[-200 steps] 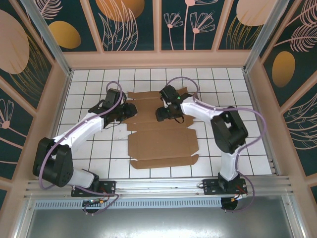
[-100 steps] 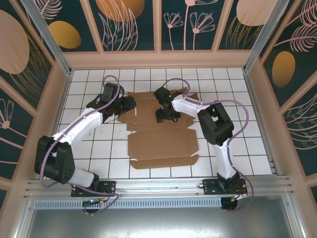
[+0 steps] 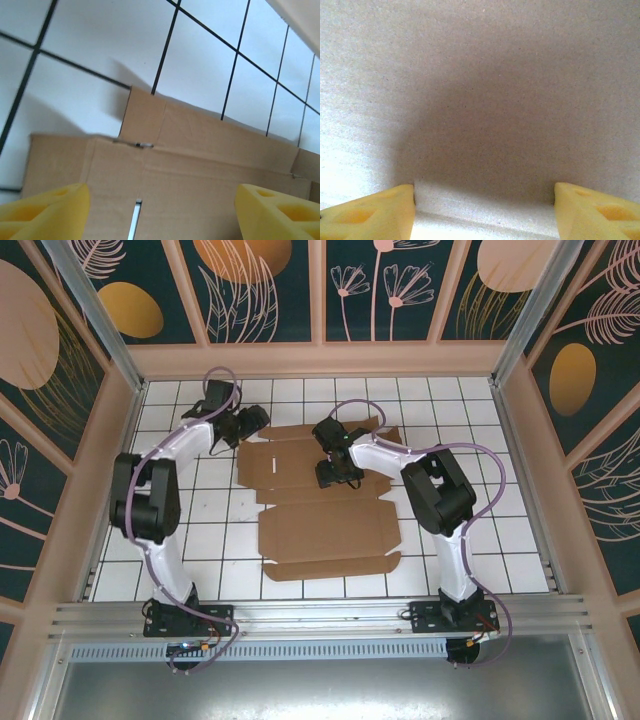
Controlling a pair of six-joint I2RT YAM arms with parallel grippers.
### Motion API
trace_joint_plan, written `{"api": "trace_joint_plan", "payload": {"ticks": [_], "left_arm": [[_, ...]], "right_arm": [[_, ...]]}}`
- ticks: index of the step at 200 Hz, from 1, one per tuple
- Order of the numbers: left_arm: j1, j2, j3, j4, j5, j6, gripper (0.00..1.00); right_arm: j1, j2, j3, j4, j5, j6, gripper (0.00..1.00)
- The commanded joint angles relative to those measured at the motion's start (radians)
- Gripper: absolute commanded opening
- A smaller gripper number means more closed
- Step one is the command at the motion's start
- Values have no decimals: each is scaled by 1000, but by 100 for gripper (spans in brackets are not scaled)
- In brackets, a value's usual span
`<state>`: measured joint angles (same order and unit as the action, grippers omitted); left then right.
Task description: Fold the paper box
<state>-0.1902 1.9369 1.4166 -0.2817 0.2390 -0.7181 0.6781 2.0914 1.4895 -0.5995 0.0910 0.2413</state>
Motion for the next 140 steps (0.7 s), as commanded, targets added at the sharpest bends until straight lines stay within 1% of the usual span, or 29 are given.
{"api": "trace_joint_plan", "payload": {"ticks": [1, 17, 30, 42, 63, 96, 122, 140], "left_arm": [[-5, 60, 105, -2, 33, 76, 75], [-5, 118, 159, -18, 13, 88, 74], [-3, 161, 190, -40, -29, 87, 74], [4, 186, 191, -19, -12, 79, 75], [6, 232, 211, -22, -25, 77, 75], [6, 265, 197, 34, 49, 48, 71], [6, 257, 164, 114, 119, 24, 68], [6, 255, 160, 139, 148, 34, 67]], "right_arm": [[-4, 101, -61, -93, -27, 0, 69], [-2, 108, -59, -91, -25, 4, 68], [0, 110, -56, -89, -25, 6, 67], [1, 113, -52, -90, -24, 6, 67], [4, 118, -50, -92, -12, 1, 67], [3, 124, -54, -89, -16, -2, 67], [3, 137, -46, -91, -26, -6, 65], [3, 146, -34, -94, -34, -9, 64]]}}
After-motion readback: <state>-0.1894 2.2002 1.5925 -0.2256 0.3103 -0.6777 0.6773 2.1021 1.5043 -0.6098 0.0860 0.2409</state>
